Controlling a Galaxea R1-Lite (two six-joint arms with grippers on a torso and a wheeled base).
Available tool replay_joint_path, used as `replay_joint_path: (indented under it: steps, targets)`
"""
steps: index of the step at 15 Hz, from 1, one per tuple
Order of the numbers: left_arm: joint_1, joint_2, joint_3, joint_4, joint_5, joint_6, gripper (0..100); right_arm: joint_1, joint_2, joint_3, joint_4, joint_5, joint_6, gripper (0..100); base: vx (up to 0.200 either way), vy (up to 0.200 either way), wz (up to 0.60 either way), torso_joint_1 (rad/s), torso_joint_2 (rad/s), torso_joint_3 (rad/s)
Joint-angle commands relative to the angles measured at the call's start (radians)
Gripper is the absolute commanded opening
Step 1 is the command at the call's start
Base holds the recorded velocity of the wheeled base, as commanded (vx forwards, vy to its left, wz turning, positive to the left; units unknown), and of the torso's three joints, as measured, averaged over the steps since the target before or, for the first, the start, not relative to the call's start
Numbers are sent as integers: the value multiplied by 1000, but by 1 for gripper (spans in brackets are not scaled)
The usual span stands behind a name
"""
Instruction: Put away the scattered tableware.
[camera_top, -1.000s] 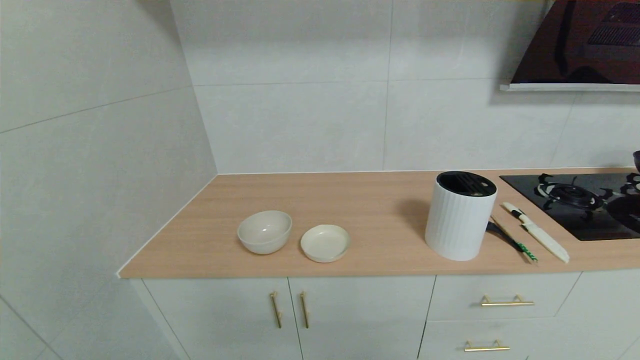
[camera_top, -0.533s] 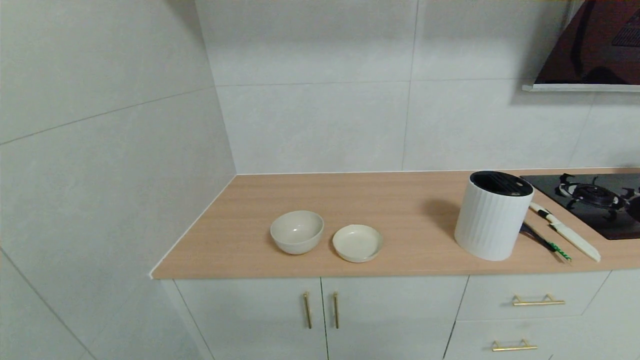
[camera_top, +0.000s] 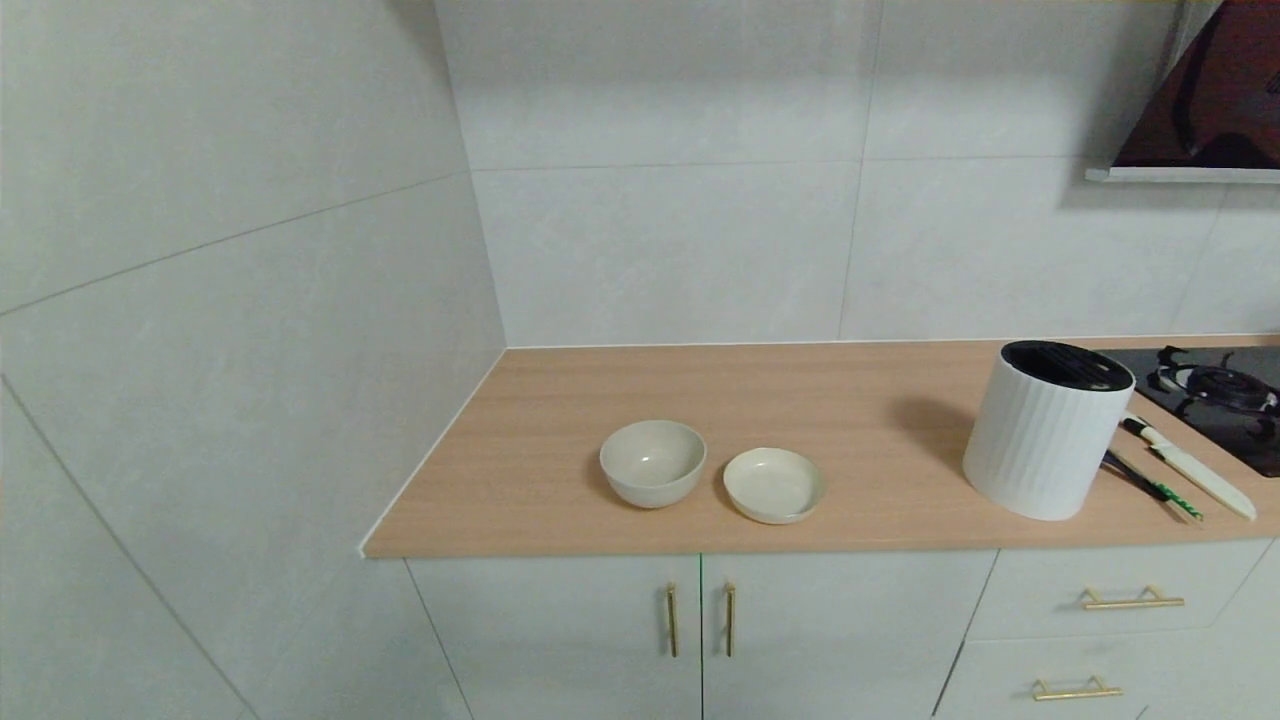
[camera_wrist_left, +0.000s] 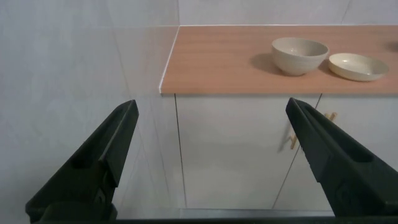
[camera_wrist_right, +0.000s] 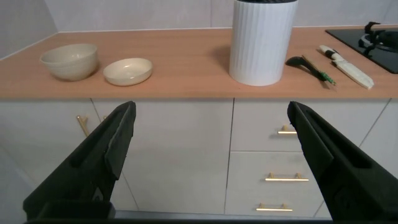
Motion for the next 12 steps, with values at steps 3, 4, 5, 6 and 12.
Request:
replay_joint_path:
  steps: [3, 4, 5, 6, 12]
  targets:
    - [0, 0, 0, 0, 1, -1, 100, 0, 0, 0, 0, 0, 0, 100, 0, 0, 0, 0, 0, 0]
    - [0, 0, 0, 0, 1, -1, 100, 0, 0, 0, 0, 0, 0, 100, 0, 0, 0, 0, 0, 0]
    - [0, 0, 0, 0, 1, -1, 100, 0, 0, 0, 0, 0, 0, 100, 0, 0, 0, 0, 0, 0]
    - [0, 0, 0, 0, 0, -1, 100, 0, 0, 0, 0, 0, 0, 100, 0, 0, 0, 0, 0, 0]
    - [0, 0, 0, 0, 0, -1, 100, 0, 0, 0, 0, 0, 1, 100, 0, 0, 0, 0, 0, 0]
